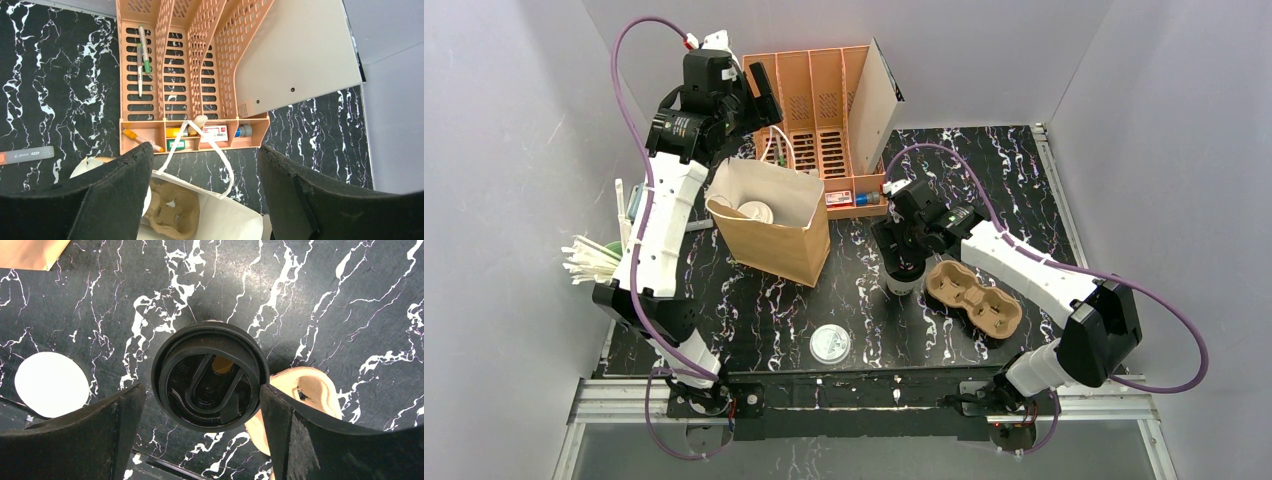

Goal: Pack the takeout coffee
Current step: Pick up the coffee cup from the center of the board.

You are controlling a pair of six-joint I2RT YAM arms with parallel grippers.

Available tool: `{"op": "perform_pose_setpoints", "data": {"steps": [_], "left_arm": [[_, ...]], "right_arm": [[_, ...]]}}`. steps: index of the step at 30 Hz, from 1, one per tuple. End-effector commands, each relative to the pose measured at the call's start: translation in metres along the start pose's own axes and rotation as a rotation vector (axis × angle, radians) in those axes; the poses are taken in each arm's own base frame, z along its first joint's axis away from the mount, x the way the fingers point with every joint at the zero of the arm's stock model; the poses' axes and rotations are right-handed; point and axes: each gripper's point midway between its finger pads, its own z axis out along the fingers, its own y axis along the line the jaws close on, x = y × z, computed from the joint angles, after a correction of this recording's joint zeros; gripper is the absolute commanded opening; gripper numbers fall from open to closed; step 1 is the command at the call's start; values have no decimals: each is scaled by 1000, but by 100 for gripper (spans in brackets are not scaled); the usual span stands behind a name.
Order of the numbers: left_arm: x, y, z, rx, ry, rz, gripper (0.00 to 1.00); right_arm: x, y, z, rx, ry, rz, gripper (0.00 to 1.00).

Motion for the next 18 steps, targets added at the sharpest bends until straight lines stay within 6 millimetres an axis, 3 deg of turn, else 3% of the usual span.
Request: {"op": "perform_pose_setpoints", "data": {"steps": [1, 18], "left_arm": [[-10, 3, -22, 5, -39, 4, 74], [-14, 7, -26, -4, -55, 11, 75]], "right_arm": [[-16, 6, -10, -27, -44, -31, 91], [-15, -4, -2, 33, -21, -51, 91]]}}
